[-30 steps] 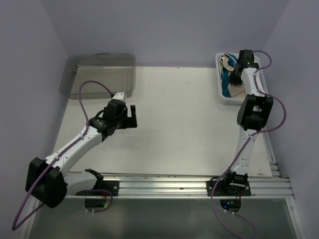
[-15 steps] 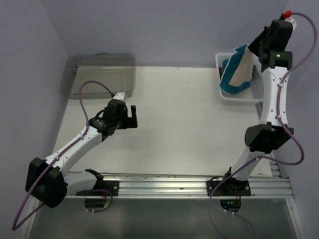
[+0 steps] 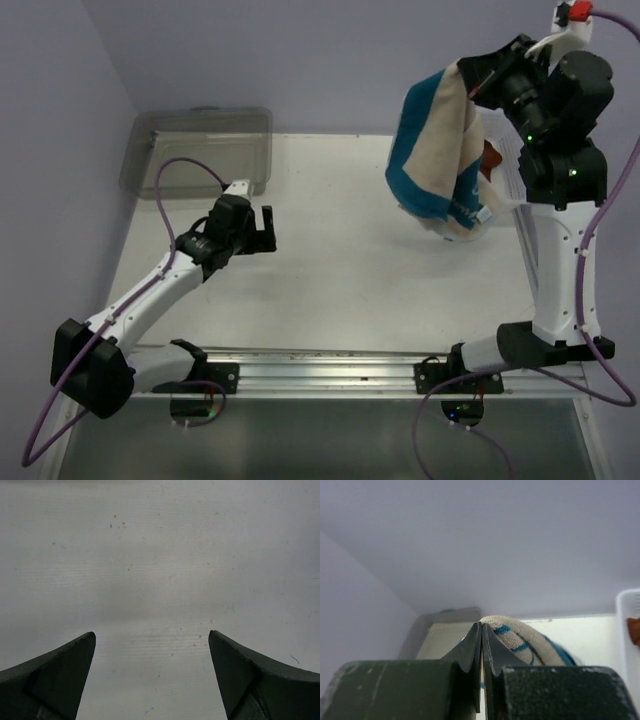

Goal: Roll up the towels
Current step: Move the towel to the center of the board

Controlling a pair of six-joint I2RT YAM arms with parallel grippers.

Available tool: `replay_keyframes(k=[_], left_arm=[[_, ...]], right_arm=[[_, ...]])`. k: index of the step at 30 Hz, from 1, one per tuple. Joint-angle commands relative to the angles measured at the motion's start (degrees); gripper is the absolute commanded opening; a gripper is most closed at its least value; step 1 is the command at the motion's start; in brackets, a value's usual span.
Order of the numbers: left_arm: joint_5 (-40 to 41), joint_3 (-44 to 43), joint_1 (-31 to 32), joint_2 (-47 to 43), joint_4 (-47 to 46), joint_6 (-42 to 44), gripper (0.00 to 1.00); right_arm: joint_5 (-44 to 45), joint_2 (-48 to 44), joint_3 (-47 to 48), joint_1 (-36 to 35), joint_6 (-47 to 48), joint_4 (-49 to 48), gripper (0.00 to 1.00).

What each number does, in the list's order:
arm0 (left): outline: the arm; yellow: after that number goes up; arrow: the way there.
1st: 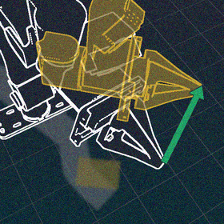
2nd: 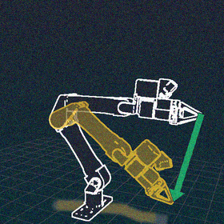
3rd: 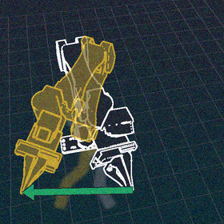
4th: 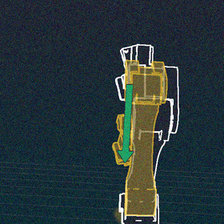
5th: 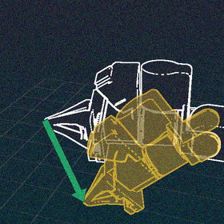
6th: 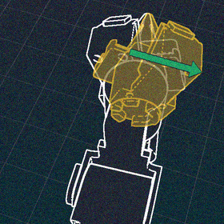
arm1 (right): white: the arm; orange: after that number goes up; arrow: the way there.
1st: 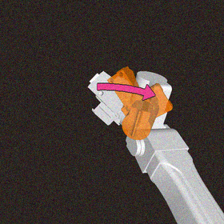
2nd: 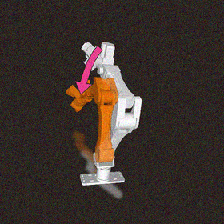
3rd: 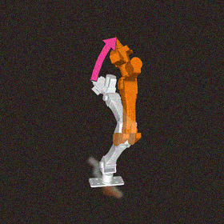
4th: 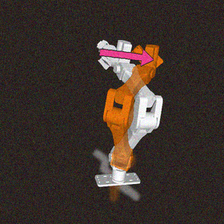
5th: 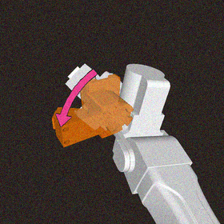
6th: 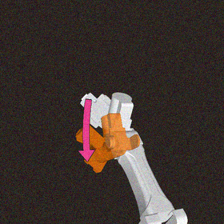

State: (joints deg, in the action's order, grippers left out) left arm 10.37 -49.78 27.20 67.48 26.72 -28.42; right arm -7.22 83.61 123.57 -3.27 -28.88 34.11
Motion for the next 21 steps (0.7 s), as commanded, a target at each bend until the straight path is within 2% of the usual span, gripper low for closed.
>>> replay_keyframes(k=[1, 5, 7, 9, 10, 11, 13, 15, 19, 21], left_arm=[[3.0, -4.3, 0.3, -2.2, 1.8, -0.5, 1.00], [7.2, -7.7, 0.3, -3.7, 5.2, -1.0, 1.00], [8.5, -8.7, 0.2, -4.0, 5.8, -1.1, 1.00], [8.8, -9.6, 0.1, -4.2, 6.0, -1.0, 1.00], [8.4, -9.8, 0.2, -3.9, 5.8, -0.9, 1.00], [7.9, -10.2, 0.2, -3.2, 5.9, -0.6, 1.00], [6.3, -10.5, 0.2, -1.9, 6.2, -0.4, 1.00], [3.6, -10.5, 0.3, 0.0, 6.7, 0.2, 1.00], [-1.4, -8.8, 0.4, 1.9, 5.3, -0.2, 1.00], [-3.5, -7.0, 0.3, 2.0, 3.1, -0.7, 1.00]], right_arm=[[-3.8, -4.9, -9.6, -4.6, 0.9, -2.8, 0.00], [-4.2, -10.8, -26.9, -7.9, -2.4, -7.9, 0.00], [-3.4, -12.0, -36.8, -10.2, -3.2, -9.2, 0.00], [-3.1, -11.5, -42.4, -12.4, -3.9, -9.6, 0.00], [-2.5, -10.7, -46.3, -13.1, -3.6, -8.9, 0.08], [-1.5, -7.8, -47.4, -13.3, -2.5, -7.8, 0.30], [4.8, -4.8, -47.5, -13.3, -0.8, -1.5, 0.39], [10.0, -3.1, -47.5, -13.3, 1.9, 2.3, 0.42], [13.5, -6.8, -51.0, -14.0, 4.1, 1.8, 0.54], [15.2, -7.8, -51.8, -16.2, 5.2, 2.2, 0.54]])
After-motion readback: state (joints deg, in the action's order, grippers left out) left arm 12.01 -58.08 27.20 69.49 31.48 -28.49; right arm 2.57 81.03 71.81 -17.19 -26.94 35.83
